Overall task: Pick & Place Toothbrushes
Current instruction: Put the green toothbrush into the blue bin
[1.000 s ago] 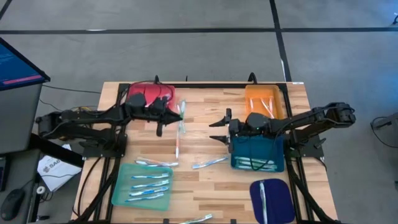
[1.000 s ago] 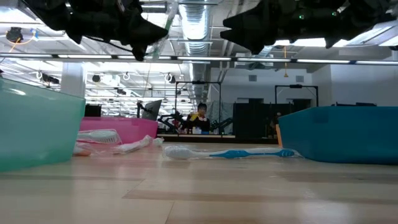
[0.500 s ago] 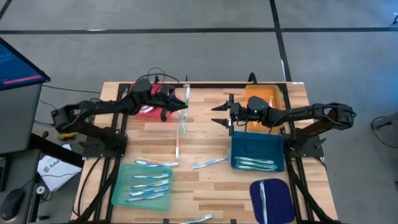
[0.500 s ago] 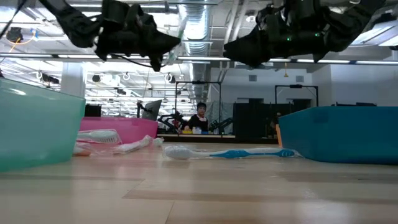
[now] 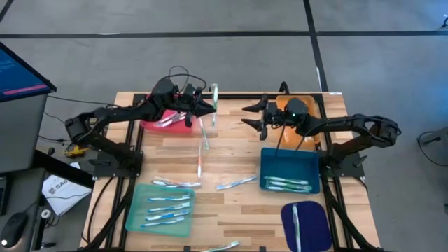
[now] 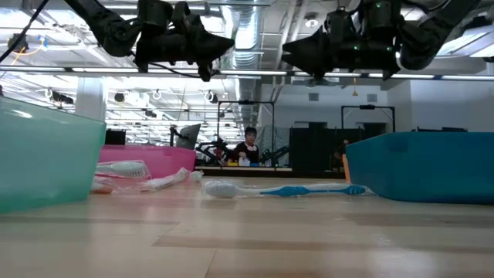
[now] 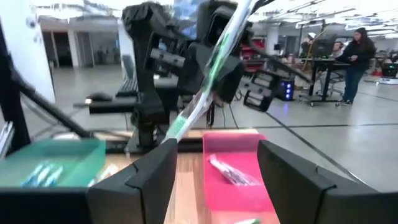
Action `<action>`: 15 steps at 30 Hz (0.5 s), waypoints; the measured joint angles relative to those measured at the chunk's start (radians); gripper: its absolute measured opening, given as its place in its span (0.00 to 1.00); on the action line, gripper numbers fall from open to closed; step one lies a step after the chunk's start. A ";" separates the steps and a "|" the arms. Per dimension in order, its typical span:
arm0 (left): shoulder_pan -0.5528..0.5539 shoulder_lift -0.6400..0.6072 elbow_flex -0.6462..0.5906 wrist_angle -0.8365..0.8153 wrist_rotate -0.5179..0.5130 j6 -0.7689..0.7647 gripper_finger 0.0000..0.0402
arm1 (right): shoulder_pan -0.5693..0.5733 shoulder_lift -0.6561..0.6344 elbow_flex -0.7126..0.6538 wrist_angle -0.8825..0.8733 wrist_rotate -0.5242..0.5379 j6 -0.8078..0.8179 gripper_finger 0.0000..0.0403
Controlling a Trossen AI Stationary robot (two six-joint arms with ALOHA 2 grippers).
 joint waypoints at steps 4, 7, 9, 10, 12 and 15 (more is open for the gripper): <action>-0.034 0.000 0.000 0.023 -0.010 0.004 0.02 | 0.022 0.000 0.000 0.061 0.004 0.071 0.54; -0.084 0.000 0.000 0.083 -0.021 0.023 0.02 | 0.067 0.000 0.000 0.136 0.004 0.114 0.54; -0.117 0.000 0.000 0.124 -0.037 0.024 0.02 | 0.101 0.000 0.000 0.193 0.004 0.140 0.54; -0.131 0.000 0.000 0.146 -0.038 0.023 0.02 | 0.118 0.000 0.000 0.220 0.004 0.155 0.54; -0.162 -0.001 0.000 0.189 -0.037 0.020 0.02 | 0.153 0.000 0.000 0.271 0.012 0.164 0.54; -0.206 -0.001 0.000 0.212 -0.041 0.005 0.02 | 0.213 0.000 0.000 0.316 0.125 0.145 0.54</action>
